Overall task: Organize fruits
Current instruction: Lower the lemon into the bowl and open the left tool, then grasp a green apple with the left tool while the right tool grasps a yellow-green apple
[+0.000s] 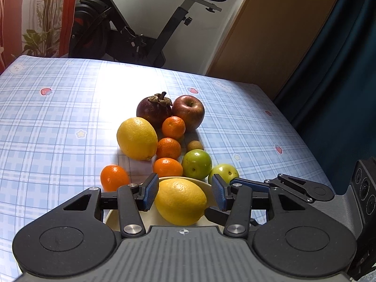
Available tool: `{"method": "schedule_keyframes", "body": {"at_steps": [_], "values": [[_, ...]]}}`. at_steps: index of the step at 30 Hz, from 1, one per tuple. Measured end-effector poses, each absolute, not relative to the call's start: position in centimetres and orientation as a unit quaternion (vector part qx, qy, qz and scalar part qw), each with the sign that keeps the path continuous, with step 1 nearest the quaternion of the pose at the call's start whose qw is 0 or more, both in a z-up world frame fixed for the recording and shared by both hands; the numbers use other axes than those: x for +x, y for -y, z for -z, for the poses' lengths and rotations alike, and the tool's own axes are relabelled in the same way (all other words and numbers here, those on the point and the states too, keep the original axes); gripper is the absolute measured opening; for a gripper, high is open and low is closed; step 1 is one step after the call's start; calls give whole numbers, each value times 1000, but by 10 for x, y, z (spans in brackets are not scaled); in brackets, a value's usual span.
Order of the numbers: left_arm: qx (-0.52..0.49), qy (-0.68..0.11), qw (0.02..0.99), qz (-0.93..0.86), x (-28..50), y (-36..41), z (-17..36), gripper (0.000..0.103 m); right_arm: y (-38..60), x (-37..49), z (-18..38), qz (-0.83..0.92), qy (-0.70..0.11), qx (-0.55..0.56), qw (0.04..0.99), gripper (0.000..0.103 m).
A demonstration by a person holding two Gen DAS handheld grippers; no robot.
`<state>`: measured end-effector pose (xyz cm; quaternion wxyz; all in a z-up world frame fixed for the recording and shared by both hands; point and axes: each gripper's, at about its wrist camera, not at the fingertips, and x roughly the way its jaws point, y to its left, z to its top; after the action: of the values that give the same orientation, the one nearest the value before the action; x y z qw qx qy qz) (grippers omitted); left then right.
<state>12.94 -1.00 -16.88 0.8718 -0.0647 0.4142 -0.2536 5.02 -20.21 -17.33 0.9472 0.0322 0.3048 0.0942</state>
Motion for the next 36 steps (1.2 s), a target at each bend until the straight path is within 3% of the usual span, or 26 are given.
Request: {"method": "schedule_keyframes", "body": {"at_steps": [23, 28, 36], "values": [[-48, -412, 875, 249, 158, 39, 171, 51, 250, 70, 190, -48, -318, 92, 942, 56], [-40, -418, 873, 247, 164, 42, 175, 51, 256, 70, 195, -61, -320, 114, 939, 51], [-13, -426, 866, 260, 175, 61, 182, 51, 261, 59, 190, -47, -319, 93, 942, 50]]}}
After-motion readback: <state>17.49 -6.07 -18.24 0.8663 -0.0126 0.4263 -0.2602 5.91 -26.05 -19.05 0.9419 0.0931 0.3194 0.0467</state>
